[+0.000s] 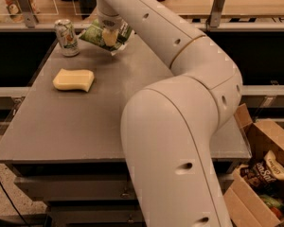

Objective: Move green jalapeno chip bag near 7up can

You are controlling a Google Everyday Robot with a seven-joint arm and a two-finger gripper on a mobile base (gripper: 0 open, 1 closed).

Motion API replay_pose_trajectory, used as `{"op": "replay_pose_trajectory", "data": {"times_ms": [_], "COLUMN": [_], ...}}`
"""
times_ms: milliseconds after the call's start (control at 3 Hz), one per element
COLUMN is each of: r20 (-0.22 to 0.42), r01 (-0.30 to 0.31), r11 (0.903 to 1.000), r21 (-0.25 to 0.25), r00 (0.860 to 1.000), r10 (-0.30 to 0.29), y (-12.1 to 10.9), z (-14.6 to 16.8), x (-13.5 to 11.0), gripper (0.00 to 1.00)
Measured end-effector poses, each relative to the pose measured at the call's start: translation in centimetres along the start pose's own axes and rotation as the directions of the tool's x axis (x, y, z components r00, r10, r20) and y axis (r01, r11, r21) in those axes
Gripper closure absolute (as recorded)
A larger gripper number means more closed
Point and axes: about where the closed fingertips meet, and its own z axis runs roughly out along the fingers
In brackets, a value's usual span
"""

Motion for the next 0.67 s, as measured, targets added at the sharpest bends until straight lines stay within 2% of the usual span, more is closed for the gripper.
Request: {"op": "replay_pose_trajectory", "data": {"times_ms": [333, 667], "r20": [0.007, 0.007], "r01": [-0.001, -0.001], "r11": [1.0000, 1.0000], "r21": [-0.007, -0.007], "r00": [1.000, 1.000], "r10": [0.001, 0.001], "y": [0.20, 0.21], "z": [0.88, 0.92], "x": [-0.41, -0.42], "gripper": [0.00, 0.00]}}
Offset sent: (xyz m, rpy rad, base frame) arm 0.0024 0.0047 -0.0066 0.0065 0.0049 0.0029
